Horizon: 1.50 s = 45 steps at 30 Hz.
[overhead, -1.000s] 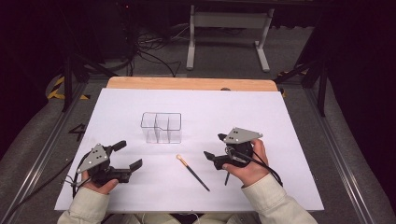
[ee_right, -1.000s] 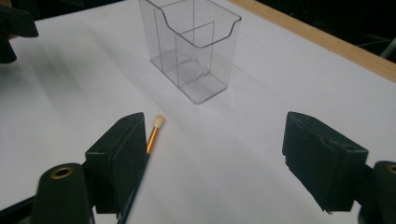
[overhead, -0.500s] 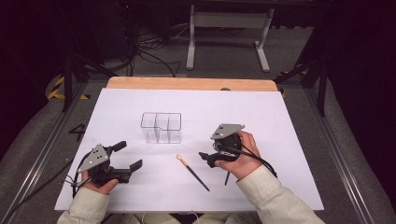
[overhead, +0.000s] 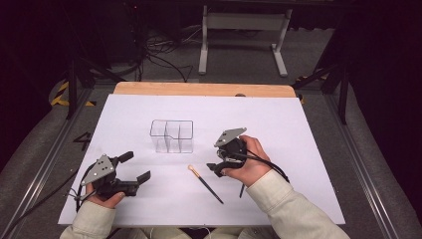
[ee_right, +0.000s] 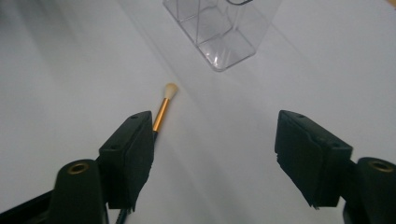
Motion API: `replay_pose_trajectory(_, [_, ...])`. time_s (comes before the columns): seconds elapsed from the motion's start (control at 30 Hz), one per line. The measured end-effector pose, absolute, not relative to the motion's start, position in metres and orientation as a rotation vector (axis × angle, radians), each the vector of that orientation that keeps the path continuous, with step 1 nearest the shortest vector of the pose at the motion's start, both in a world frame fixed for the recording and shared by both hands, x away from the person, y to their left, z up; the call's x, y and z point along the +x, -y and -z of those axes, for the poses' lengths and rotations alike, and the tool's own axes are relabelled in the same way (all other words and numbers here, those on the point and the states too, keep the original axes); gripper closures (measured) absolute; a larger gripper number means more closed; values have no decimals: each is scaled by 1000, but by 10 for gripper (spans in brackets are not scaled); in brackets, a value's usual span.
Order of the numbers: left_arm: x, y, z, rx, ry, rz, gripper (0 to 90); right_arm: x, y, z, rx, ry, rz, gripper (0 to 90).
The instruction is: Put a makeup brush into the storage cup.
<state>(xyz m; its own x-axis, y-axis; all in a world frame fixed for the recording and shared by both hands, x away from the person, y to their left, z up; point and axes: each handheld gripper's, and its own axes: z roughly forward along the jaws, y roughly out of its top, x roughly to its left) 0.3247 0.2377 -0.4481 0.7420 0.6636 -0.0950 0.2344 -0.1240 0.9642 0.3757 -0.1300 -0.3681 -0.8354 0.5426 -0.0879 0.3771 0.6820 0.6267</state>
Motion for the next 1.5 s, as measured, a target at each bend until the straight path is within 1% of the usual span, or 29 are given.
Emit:
replay_pose_trajectory(0.13, [321,-241,448,1701,-731,-436,61,381,123,371,750,-2665,-839,349])
replay_pose_trajectory(0.27, [317,-245,449,1700,-739,-448,62,387,117,373,772,-2700,-799,371])
replay_pose_trajectory(0.7, [316,-246,449,1694,-758,-448,65,393,99,384,871,-2781,-659,361])
replay_pose_trajectory(0.93, [318,-246,450,1705,-768,-443,69,394,92,389,901,-2818,-591,402])
replay_pose_trajectory(1.0, [319,-245,451,1712,-778,-445,83,394,90,390,914,-2832,-580,424])
replay_pose_trajectory(1.2, [320,-245,451,1713,-783,-437,87,394,85,393,934,-2854,-523,451])
replay_pose_trajectory(1.5, [323,-243,452,1715,-777,-434,87,395,75,400,947,-2880,-433,453])
